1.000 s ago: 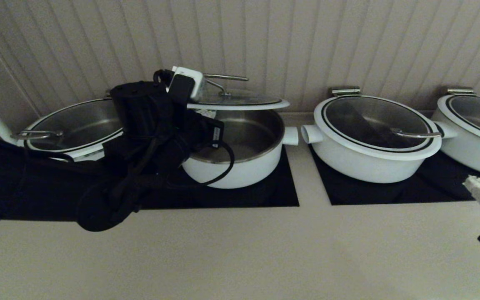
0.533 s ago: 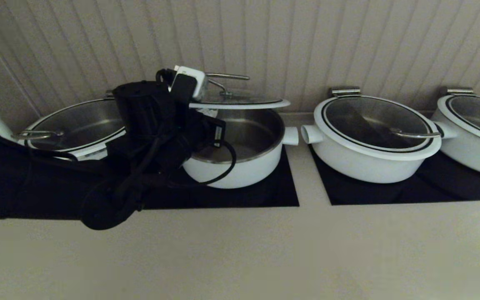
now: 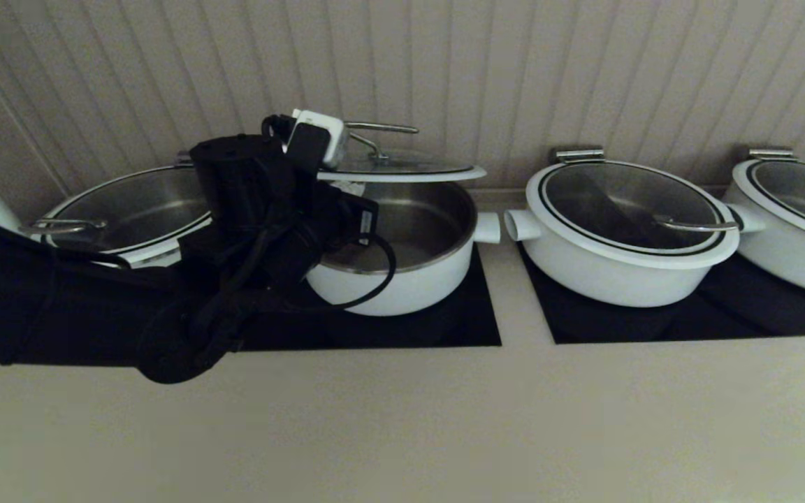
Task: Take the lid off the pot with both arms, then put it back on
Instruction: Open the pot lid completely
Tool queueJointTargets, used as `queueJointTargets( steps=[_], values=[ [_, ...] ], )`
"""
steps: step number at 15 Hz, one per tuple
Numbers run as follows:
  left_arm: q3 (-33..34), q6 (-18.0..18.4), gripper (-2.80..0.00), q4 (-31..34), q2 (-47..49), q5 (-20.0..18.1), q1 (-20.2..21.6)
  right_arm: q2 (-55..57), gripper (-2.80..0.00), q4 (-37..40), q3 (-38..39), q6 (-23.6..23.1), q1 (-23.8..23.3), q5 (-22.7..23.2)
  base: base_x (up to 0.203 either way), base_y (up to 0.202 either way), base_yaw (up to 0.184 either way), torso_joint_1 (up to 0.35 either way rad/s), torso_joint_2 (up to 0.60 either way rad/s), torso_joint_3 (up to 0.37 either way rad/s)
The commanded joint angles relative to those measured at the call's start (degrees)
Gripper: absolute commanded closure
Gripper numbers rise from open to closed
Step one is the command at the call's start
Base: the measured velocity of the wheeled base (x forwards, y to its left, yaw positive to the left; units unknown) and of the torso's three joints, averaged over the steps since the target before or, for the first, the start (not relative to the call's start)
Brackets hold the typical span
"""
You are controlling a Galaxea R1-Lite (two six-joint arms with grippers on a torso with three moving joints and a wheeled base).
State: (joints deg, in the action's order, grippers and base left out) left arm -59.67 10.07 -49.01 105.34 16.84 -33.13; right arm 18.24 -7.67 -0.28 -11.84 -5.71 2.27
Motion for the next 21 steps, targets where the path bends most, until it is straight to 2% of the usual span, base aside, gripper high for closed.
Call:
queueJointTargets(
  steps=[1,4,8,16,21],
  values=[
    [0.0,0.04,0.0,-0.3,0.06,0.16,0.0,-2.47,0.0,6.96,0.23,0.31,-0.01,2.01,0.0,0.0,0.0,0.0,0.0,0.0],
    [-0.09,-0.04,0.0,-0.3,-0.05,0.22,0.0,-4.65,0.0,9.36,-0.11,3.27,3.12,1.74,0.0,0.0,0.0,0.0,0.0,0.0],
    [-0.53,0.06,0.0,-0.3,0.3,0.22,-0.09,-18.11,0.0,8.95,0.0,4.49,4.96,1.52,0.0,0.0,0.0,0.0,0.0,0.0],
    [-4.0,0.13,0.0,-0.3,0.39,0.3,0.0,-18.15,0.0,8.2,0.19,5.07,5.27,1.33,0.0,0.0,0.0,0.0,0.0,0.0],
    [-6.64,1.75,0.0,-0.3,0.39,0.3,0.0,-18.15,0.0,8.2,0.19,5.02,5.3,1.33,0.0,0.0,0.0,0.0,0.0,0.0]
  ],
)
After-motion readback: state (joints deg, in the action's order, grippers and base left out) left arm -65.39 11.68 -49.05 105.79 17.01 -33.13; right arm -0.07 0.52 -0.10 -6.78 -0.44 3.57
